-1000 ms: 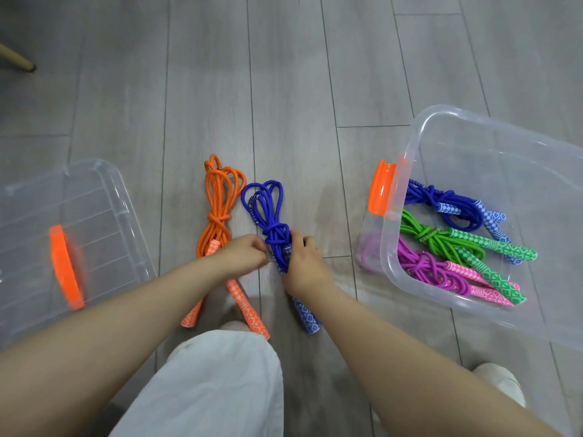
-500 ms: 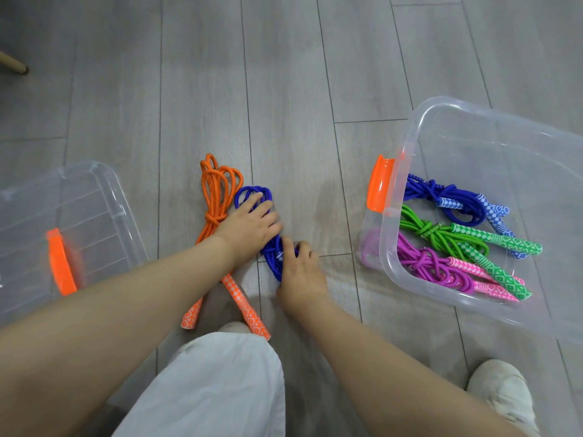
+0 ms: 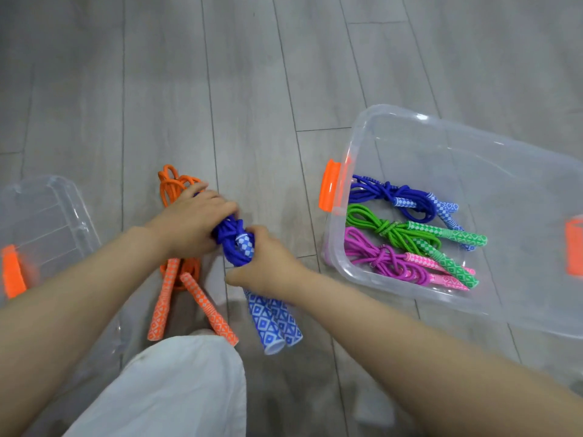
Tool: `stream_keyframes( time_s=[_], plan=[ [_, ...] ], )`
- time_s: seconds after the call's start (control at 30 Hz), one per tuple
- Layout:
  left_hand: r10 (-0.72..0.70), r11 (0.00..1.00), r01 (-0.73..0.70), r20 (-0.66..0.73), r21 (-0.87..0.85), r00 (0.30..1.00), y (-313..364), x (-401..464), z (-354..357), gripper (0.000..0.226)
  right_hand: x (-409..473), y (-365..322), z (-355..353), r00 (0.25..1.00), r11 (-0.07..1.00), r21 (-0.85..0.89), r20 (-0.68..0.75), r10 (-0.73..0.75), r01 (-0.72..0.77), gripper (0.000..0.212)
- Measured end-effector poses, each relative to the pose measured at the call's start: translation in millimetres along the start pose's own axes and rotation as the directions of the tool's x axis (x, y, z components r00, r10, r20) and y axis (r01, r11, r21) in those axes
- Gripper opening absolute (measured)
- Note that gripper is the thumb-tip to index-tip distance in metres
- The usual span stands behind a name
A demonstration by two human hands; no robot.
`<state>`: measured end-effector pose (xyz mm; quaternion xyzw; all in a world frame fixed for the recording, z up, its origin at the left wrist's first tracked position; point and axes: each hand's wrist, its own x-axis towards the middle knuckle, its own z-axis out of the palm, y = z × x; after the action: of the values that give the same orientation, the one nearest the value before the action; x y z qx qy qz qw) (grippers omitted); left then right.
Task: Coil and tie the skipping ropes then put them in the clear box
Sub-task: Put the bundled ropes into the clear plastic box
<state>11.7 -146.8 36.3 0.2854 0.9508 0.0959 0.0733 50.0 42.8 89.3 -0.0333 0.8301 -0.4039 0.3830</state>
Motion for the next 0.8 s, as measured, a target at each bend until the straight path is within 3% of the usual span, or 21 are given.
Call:
stream_keyframes(
  time_s=[0.1, 0.3, 0.43, 0.57, 0.67, 0.8],
  plan=[
    [-0.018, 0.996, 0.021, 0.03, -0.088, 0.999, 8, 21, -40, 0.045, -19, -18, -39, 1.0, 0.986, 0.168, 0.008, 0.005, -0.007, 0.065],
    [0.029, 1.0, -0.029, -0.085, 0.0, 0.996, 39, 64, -107, 0.043, -48, -27, -119, 0.994, 0.954, 0.296, 0.077, -0.073, 0.047, 0.059],
    [0.045, 0.999, -0.046, -0.081, -0.019, 0.996, 72, 95, -129, 0.052, -59, -8, -161, 0.986, 0.982, 0.099, -0.039, -0.159, 0.162, 0.075],
    [0.138, 0.99, -0.135, -0.103, 0.043, 0.985, 111, 124, -132, 0.055, -77, 28, -203, 0.978, 0.976, -0.132, -0.094, -0.185, 0.172, 0.069],
    [0.285, 0.958, -0.279, -0.123, 0.064, 0.951, 143, 141, -116, 0.059, -92, 66, -231, 0.976, 0.978, -0.101, -0.098, -0.193, 0.184, 0.064],
    [0.433, 0.889, -0.427, 0.0, 0.165, 0.901, 171, 153, -81, 0.068, -98, 118, -248, 0.992, 0.983, -0.134, -0.022, -0.126, 0.122, 0.065]
  ],
)
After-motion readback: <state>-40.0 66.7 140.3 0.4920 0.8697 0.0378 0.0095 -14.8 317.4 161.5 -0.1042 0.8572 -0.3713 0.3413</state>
